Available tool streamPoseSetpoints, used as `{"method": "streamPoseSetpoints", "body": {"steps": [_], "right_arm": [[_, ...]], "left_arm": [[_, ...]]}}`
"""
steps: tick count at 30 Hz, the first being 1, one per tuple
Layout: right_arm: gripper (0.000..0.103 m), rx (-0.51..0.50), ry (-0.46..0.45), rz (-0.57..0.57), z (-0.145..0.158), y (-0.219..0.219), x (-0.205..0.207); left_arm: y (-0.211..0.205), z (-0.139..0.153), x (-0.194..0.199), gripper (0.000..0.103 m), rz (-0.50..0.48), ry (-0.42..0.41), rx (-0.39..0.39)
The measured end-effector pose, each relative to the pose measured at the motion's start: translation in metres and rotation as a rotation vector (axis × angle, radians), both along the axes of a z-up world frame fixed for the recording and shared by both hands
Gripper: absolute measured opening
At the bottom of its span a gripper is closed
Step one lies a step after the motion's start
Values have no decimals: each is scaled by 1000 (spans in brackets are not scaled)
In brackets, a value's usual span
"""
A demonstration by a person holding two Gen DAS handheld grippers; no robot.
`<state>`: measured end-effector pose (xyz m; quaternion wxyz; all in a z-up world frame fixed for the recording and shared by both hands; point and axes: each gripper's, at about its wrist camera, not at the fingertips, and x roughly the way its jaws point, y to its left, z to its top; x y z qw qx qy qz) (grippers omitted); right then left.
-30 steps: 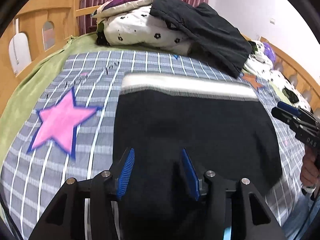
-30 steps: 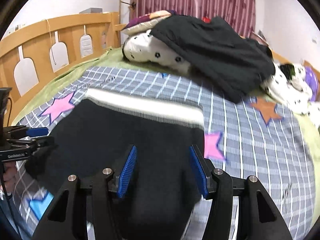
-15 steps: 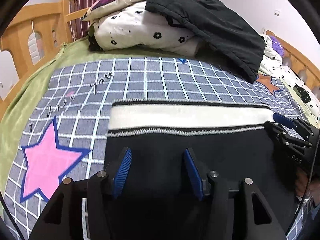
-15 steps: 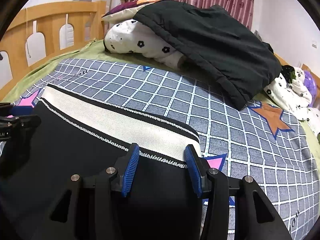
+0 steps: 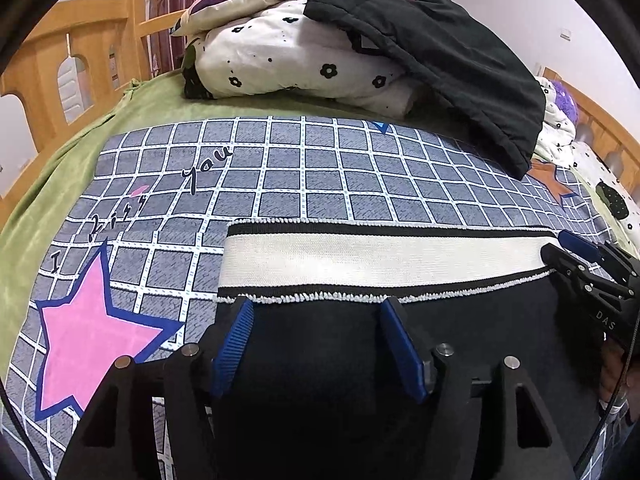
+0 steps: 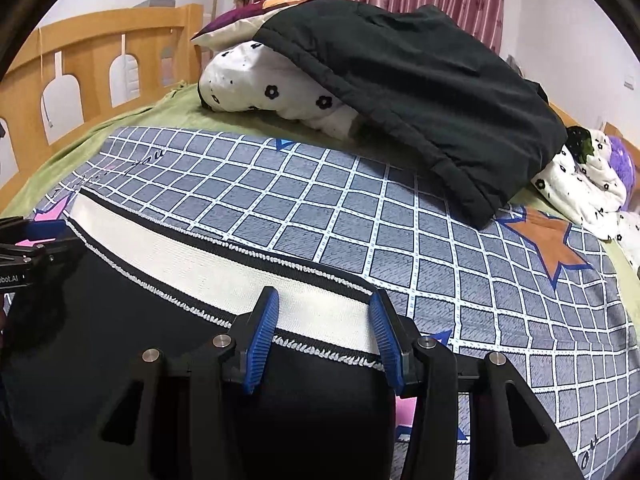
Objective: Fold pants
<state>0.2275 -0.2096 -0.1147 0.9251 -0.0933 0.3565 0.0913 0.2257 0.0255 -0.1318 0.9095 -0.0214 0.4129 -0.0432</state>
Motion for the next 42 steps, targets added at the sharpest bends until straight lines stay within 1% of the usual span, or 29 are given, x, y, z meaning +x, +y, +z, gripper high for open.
{"method": "streamPoseSetpoints", "body": {"steps": [5, 7, 9, 11, 14, 16, 20, 22, 24, 26, 31, 35, 39, 42], "right_arm": [[46, 16, 3, 4, -1, -3, 1], [46, 20, -2, 7, -2, -4, -1], [46, 34, -4, 4, -3, -5, -2], [46, 43, -4, 1, -3, -6, -3], [46, 39, -10, 1, -3, -5, -5], [46, 39, -14, 0, -3, -6, -6], [46, 41, -14, 1, -3, -6, -6], [46, 46, -14, 2, -3, -6, -7], [46, 51, -14, 2, -3, -7, -7], [47, 55, -15, 2, -3, -7, -7], [46, 58, -15, 0, -4, -8, -8], [46, 55, -1, 9, -4, -8, -6], [46, 59, 30, 12, -2, -10, -3], [47, 55, 52, 14, 0, -12, -5]], "left_arm": [[0, 1, -2, 65, 4, -19, 6], [2, 2, -4, 65, 18, -32, 9], [6, 3, -6, 65, 52, -46, 14], [12, 1, -6, 69, 74, -45, -2], [16, -2, -4, 72, 80, -30, -23], [17, -5, -5, 78, 93, -27, -21], [17, -10, -3, 86, 95, -8, -26], [20, -14, -2, 92, 101, 8, -46], [26, -17, 0, 94, 105, 24, -85], [28, -19, 0, 94, 104, 27, -102], [27, -20, -1, 94, 92, 36, -114], [29, -21, -3, 94, 92, 60, -132], [22, -22, -19, 92, 78, 100, -131], [12, -23, -35, 91, 48, 138, -103]]}}
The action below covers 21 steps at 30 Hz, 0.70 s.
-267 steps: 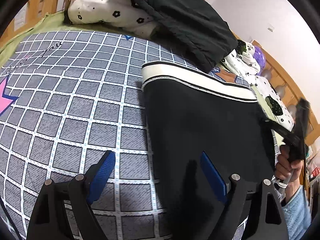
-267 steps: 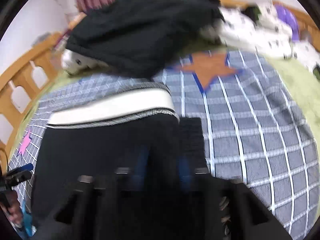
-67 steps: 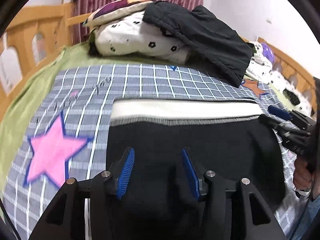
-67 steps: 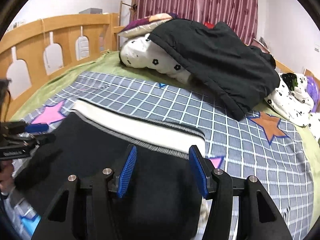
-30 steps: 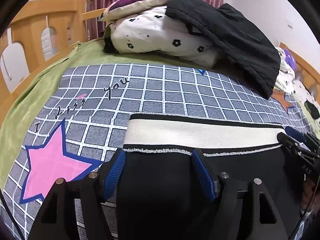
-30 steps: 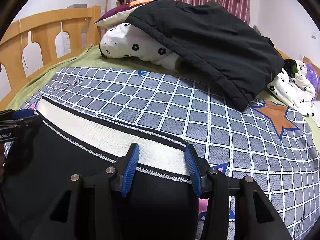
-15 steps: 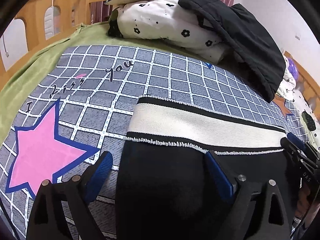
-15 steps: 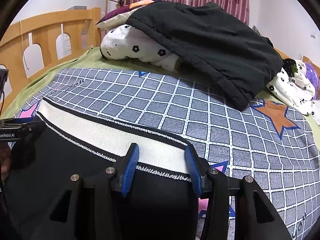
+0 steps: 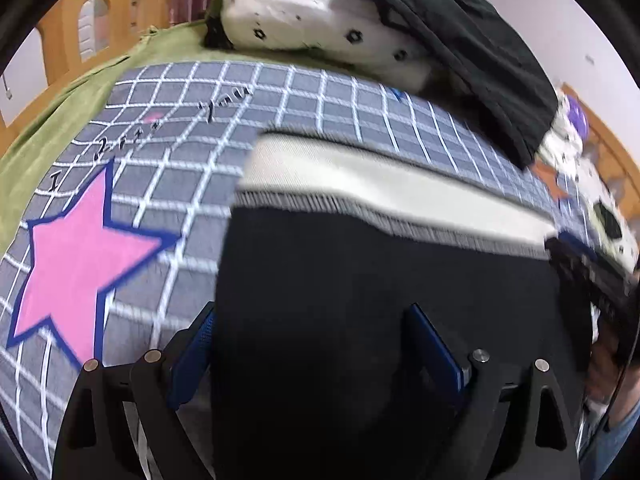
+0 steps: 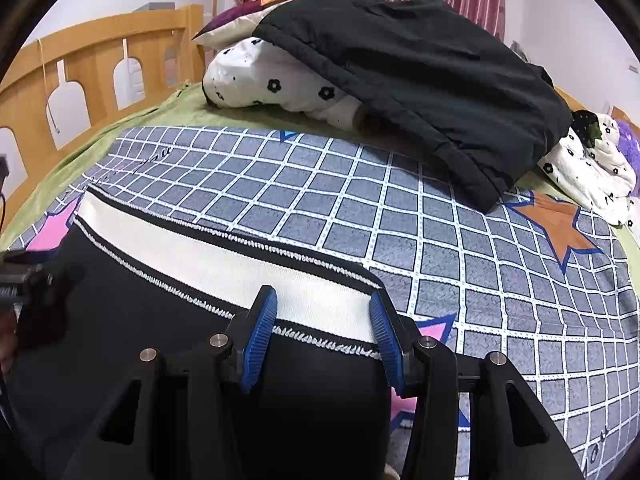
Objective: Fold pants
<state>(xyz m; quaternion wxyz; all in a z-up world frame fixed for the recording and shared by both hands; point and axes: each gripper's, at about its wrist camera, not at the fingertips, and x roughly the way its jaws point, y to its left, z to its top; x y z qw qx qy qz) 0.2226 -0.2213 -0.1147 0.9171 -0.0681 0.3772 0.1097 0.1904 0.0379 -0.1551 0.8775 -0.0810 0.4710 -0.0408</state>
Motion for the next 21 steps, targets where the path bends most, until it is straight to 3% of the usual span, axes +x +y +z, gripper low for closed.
{"method": "streamPoseSetpoints", "body": {"steps": [6, 11, 14, 21], "right_arm": [[47, 44, 25, -41, 3, -7, -27], [47, 36, 60, -44, 8, -11, -58], [47, 55, 79, -57, 9, -17, -77], [47, 130, 134, -116, 2, -29, -121]], "left_arm": [[-12, 3, -24, 89, -8, 15, 45], [-9, 6, -44, 86, 32, 35, 15], [-13, 10, -61, 86, 14, 31, 63], [-8, 13, -113, 87, 51, 14, 38]]}}
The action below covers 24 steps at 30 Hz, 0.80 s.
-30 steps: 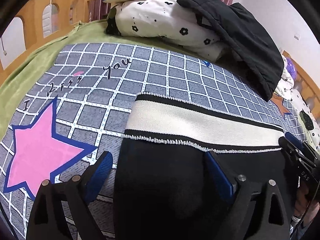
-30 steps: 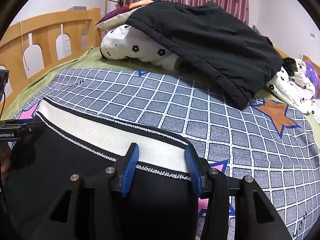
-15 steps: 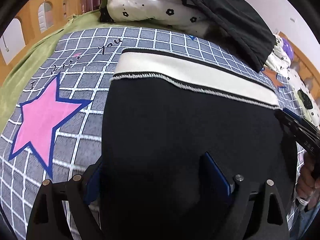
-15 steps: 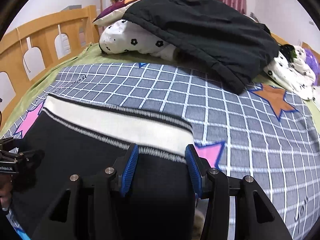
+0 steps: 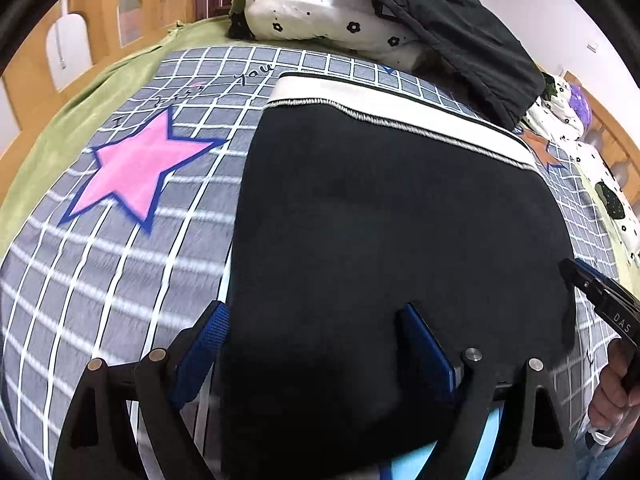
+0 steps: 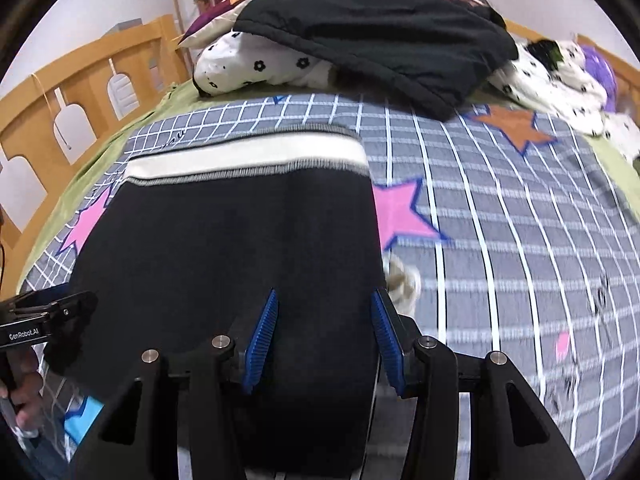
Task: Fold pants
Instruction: 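Release the waistband and lift both grippers away from the pants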
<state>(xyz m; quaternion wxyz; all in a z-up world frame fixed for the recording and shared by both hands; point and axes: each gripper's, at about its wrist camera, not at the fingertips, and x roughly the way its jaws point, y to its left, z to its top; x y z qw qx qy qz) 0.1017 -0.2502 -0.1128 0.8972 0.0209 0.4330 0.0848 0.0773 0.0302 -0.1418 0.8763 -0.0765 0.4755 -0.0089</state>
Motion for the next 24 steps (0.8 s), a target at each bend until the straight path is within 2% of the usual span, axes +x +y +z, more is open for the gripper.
{"method": "streamPoseSetpoints", "body": {"steps": [4, 11, 16, 18, 21, 24], "right_arm": [[47, 6, 50, -5, -9, -2, -25], [47, -25, 85, -3, -21, 0, -59], [47, 10, 101, -12, -21, -6, -78], [47, 16, 110, -24, -19, -9, -83], [47, -5, 49, -45, -4, -8, -98], [48, 1, -44, -51, 22, -5, -114]], "left_arm": [[1, 0, -26, 87, 7, -9, -9], [7, -11, -48, 87, 22, 35, -52], [5, -11, -61, 86, 22, 35, -35], [2, -6, -69, 85, 22, 15, -6], [-5, 12, -81, 85, 10, -47, 31], [-10, 35, -92, 85, 10, -112, 36]]}}
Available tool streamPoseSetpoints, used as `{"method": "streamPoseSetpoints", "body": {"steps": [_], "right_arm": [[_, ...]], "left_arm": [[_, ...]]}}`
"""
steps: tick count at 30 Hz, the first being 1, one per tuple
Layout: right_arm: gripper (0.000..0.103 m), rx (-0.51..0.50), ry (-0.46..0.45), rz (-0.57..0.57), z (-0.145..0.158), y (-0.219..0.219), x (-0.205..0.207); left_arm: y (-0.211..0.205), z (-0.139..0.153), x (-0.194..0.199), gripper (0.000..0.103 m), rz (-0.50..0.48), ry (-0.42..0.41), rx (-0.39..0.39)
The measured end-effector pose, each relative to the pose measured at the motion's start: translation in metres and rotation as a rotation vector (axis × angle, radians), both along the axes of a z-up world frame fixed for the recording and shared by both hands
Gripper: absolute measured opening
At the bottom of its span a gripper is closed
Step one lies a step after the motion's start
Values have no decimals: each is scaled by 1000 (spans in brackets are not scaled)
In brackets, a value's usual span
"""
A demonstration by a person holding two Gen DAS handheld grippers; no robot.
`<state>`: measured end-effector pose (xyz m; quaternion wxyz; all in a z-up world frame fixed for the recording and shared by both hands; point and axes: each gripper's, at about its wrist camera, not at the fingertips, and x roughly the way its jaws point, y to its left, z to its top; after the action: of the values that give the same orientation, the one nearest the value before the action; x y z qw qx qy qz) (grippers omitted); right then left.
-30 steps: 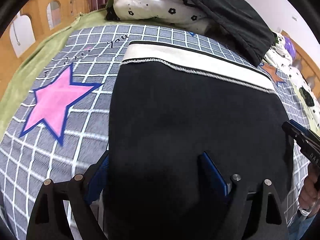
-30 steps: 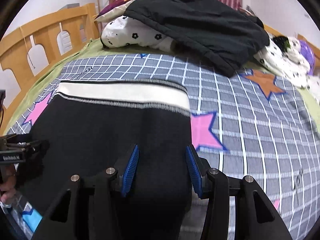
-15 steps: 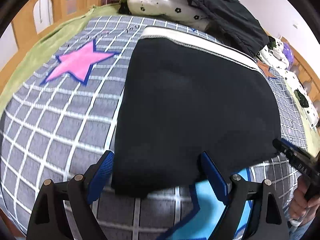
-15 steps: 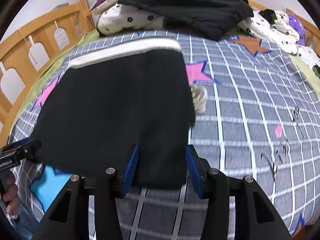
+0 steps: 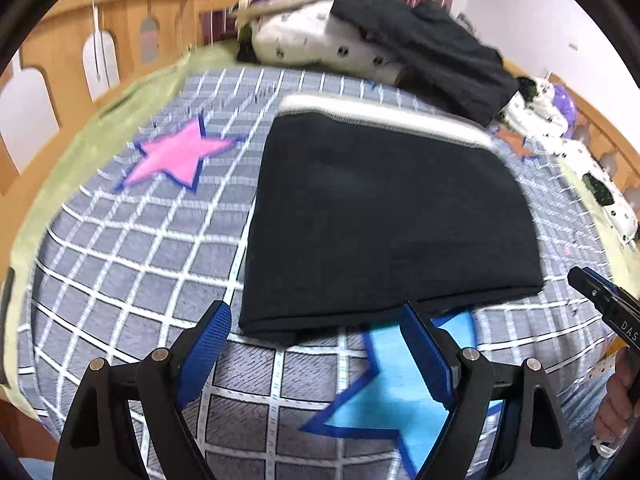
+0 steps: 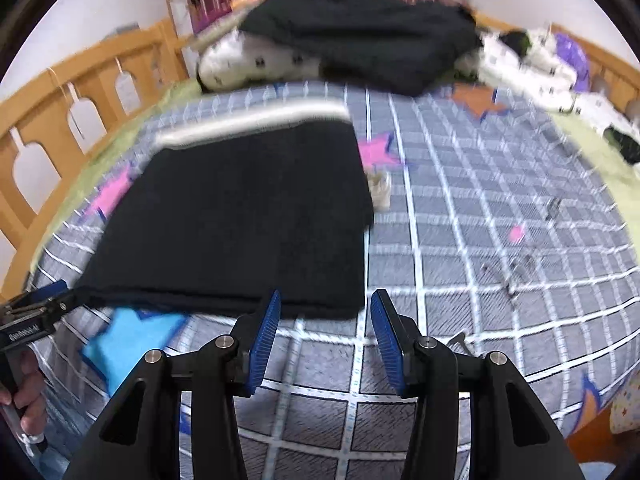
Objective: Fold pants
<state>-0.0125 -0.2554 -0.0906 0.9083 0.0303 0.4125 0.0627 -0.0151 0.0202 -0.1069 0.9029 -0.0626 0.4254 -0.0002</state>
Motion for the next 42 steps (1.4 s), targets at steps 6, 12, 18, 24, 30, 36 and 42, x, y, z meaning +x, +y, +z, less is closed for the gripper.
{"method": "streamPoseSetpoints", "body": {"steps": [6, 12, 18, 24, 30, 36, 42], "right_arm": [[54, 45, -53, -11, 40, -2, -15], [77, 3, -105, -49, 47, 1, -29], [86, -47, -121, -51, 43, 6, -35], [86, -89, -111, -26, 38, 14, -35], [86, -92, -102, -21, 36, 15, -33], [86, -93, -104, -22, 34, 15, -33], [86, -106, -104, -18, 33, 17, -33]], "left_arm": [[-9, 28, -18, 86, 20, -90, 42], [-12, 32, -21, 86, 29, -99, 65], [-13, 29, -25, 86, 45, -83, 54], [-16, 28, -27, 86, 47, -86, 75], [-21, 29, -29, 86, 40, -98, 114], [-19, 28, -28, 86, 43, -98, 106], [-18, 25, -27, 86, 46, -95, 99]]}}
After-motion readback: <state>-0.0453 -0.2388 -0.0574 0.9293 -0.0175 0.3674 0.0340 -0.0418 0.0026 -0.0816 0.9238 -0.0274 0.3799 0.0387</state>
